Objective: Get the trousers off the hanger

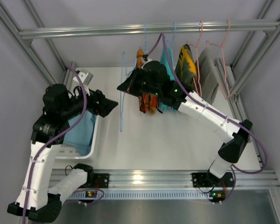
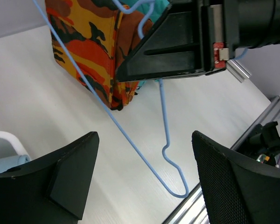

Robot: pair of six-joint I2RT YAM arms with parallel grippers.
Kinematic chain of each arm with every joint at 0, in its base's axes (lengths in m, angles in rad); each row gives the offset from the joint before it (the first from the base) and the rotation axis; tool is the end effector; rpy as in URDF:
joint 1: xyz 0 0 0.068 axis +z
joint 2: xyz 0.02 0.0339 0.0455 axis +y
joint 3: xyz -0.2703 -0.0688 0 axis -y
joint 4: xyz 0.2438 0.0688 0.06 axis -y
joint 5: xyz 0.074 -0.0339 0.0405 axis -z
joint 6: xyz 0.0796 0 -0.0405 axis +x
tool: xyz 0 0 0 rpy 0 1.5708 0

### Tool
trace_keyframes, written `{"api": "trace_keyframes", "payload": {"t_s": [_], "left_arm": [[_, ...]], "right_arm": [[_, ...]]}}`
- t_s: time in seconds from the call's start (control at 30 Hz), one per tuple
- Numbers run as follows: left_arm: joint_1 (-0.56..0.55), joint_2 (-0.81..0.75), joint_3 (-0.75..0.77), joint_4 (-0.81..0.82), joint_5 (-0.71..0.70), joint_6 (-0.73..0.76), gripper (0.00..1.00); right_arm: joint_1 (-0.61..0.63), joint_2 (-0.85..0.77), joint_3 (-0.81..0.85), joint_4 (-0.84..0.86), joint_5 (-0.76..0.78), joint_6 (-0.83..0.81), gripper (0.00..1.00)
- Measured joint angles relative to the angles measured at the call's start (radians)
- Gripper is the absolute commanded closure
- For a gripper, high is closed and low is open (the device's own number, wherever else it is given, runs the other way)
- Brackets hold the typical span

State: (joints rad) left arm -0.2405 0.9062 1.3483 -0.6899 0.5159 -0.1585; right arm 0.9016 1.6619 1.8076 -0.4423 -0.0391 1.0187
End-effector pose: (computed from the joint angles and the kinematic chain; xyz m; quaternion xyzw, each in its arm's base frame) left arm 0.1721 -0.0826 0.4497 0.1878 0.7559 -0.3150 0.5423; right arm 0.2605 0.3344 0.4326 0.0354 0.8030 0.4963 0.3282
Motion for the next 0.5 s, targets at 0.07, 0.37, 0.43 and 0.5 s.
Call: {"api": "trace_keyframes", "payload": {"t_s": [0.07,0.37,0.43,0.5], "left_arm": [[-0.010,0.002,-0.001,-0.012,0.014,0.003,0.16],[-0.137,0.024,-0.040,-0.022,-0.063,0.033,0.23],[-0.157,0.035,-0.040,-0.022,-0.096,0.048,0.26],[-0.179,0.046,-0.040,-0.022,-0.136,0.061,0.32]], "right_arm": [[0.015,0.017,0.009,-0.014,0.024,0.007,1.00],[0.039,0.058,0.061,-0.053,0.099,0.022,1.00],[0.044,0.060,0.067,-0.055,0.105,0.023,1.00],[0.050,0.062,0.073,-0.056,0.109,0.023,1.00]]}}
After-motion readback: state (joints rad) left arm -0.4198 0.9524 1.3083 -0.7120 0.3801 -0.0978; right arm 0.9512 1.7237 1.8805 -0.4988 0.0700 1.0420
